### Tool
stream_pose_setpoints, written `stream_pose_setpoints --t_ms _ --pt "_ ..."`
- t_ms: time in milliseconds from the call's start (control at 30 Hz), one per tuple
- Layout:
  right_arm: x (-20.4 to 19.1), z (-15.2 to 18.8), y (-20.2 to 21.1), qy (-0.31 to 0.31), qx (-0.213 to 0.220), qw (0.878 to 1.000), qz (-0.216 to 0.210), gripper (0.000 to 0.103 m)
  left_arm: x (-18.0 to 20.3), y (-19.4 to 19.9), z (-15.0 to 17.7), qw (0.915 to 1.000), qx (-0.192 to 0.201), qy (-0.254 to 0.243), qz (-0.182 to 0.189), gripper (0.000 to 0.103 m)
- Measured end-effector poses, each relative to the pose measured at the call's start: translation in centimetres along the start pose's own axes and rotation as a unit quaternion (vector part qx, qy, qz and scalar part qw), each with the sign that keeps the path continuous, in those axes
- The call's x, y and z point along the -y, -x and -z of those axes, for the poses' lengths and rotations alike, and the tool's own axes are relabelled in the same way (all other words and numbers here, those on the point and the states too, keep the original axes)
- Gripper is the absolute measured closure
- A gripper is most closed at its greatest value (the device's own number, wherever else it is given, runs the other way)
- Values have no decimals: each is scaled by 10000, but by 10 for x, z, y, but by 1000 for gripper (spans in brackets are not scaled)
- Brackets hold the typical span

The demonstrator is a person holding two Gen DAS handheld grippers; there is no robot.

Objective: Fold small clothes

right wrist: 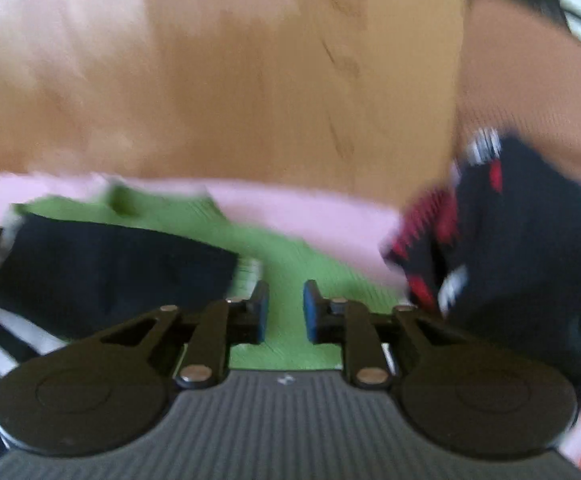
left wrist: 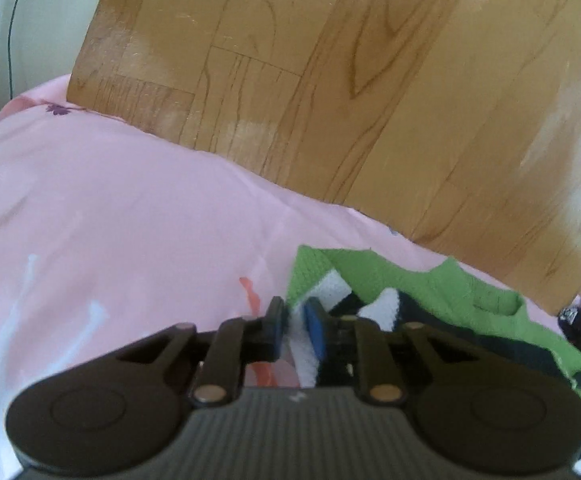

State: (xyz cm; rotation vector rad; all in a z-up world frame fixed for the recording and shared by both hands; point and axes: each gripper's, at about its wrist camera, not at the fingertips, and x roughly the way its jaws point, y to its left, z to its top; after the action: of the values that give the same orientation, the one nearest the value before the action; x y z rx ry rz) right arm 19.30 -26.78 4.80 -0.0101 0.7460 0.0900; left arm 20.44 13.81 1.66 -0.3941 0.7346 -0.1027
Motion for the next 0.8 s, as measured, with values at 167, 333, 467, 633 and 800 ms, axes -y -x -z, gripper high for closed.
stream_pose_setpoints --t_ms 167,333,467,633,800 --pt "7 8 17 -602 262 9973 -336 66 9 16 -3 9996 276 -62 -74 68" --pt "4 2 19 -613 298 9968 -405 65 26 33 -3 9979 486 -263 351 68" --pt "10 0 -9 -1102 2 9923 -563 64 44 28 4 9955 331 -713 533 70" --pt "2 6 -10 -1267 -30 9892 -737 99 59 14 15 9917 20 -1209 446 70" --pt "7 8 22 -1106 228 9925 -460 99 68 2 26 9844 -108 -1754 64 70"
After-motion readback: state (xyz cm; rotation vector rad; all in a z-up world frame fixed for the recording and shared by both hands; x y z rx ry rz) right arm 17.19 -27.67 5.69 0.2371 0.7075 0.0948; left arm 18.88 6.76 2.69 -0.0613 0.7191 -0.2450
